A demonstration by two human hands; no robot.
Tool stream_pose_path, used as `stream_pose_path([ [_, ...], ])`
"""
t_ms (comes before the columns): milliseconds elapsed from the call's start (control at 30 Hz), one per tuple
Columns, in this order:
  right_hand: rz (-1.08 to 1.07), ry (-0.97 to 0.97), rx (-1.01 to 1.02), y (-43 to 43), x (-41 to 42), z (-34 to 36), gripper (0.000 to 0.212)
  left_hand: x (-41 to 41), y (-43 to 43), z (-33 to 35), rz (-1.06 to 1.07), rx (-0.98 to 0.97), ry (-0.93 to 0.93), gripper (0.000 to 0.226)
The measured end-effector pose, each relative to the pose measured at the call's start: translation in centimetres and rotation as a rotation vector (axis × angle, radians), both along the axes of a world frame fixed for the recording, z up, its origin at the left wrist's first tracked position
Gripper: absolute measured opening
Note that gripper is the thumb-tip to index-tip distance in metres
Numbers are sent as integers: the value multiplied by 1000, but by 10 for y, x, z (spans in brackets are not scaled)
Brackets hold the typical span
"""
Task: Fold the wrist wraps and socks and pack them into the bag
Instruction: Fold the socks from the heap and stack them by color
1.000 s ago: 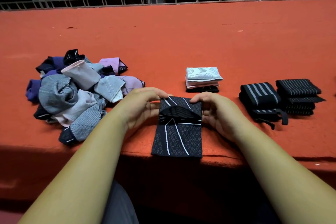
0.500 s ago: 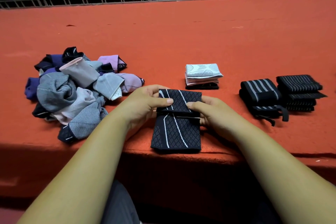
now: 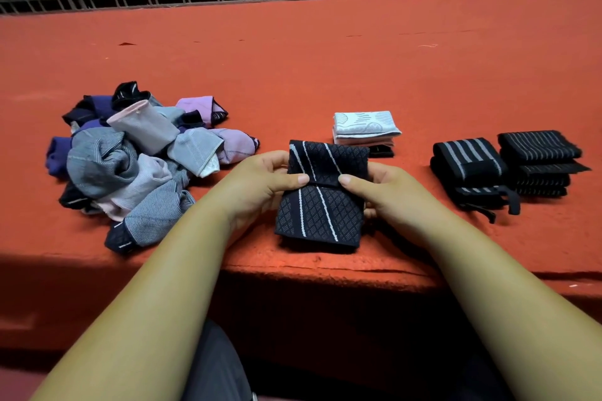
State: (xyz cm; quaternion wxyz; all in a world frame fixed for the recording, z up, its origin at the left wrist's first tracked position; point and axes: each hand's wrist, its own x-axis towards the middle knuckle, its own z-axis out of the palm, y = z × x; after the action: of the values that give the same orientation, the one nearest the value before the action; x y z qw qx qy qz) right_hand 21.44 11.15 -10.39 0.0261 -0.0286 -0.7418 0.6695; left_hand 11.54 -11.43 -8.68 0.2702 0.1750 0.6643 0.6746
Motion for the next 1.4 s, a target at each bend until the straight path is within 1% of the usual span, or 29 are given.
stream_pose_path([
  [67, 11, 8, -94, 0, 0, 1, 25, -1, 1, 0, 2, 45, -17, 40],
  [200, 33, 13, -265, -1, -2, 0, 41, -3, 1, 4, -6, 92, -75, 44],
  [300, 49, -16, -357, -2, 0, 4, 36, -3, 2, 6, 3, 130, -154, 36],
  [400, 51, 0, -398, 0, 4, 10, 42, -3, 3, 8, 31, 153, -282, 31],
  [467, 39, -13, -388, 1, 6, 15, 54, -3, 3, 8, 22, 125, -317, 41],
  [533, 37, -22, -435, 1, 8, 19, 64, -2, 2, 8, -8, 81, -333, 56],
  [600, 74, -5, -476, 0, 10, 19, 63, 2, 2, 10, -63, 23, -290, 60],
  [667, 52, 11, -399, 1, 9, 17, 51, 9, 2, 13, -94, -32, -209, 50],
  [733, 16, 37, -339, 1, 6, 14, 38, 12, 1, 12, -97, -32, -154, 40],
  [767, 13, 46, -364, 0, 4, 13, 38, 12, 2, 11, -91, -17, -136, 39],
  [833, 10, 38, -455, -2, 3, 11, 46, 11, 3, 10, -62, 23, -98, 38],
  [867, 10, 20, -449, -2, 3, 10, 43, 12, 4, 11, -40, 53, -78, 38],
  [967, 16, -49, -204, -2, 3, 8, 25, 11, 9, 11, 43, 142, -18, 42],
  [1033, -56, -18, -109, 0, 2, 8, 20, 9, 12, 8, 75, 159, -17, 42],
  [1067, -97, 20, -77, 0, 1, 9, 18, 10, 13, 8, 66, 138, -27, 41],
  [1133, -159, 86, -20, 0, 1, 9, 17, 14, 15, 7, 32, 33, -27, 35],
  [1200, -198, 104, 21, 0, 0, 9, 16, 16, 18, 4, 51, -38, 10, 30],
  [1267, -230, 84, -3, -2, -1, 8, 16, 15, 22, 0, 126, -31, 40, 26],
  [1333, -279, 69, -88, -5, -3, 10, 19, 13, 26, -2, 176, -12, 54, 21],
  [1400, -353, 78, -143, -8, -4, 12, 26, 12, 30, -3, 199, 17, 55, 18],
])
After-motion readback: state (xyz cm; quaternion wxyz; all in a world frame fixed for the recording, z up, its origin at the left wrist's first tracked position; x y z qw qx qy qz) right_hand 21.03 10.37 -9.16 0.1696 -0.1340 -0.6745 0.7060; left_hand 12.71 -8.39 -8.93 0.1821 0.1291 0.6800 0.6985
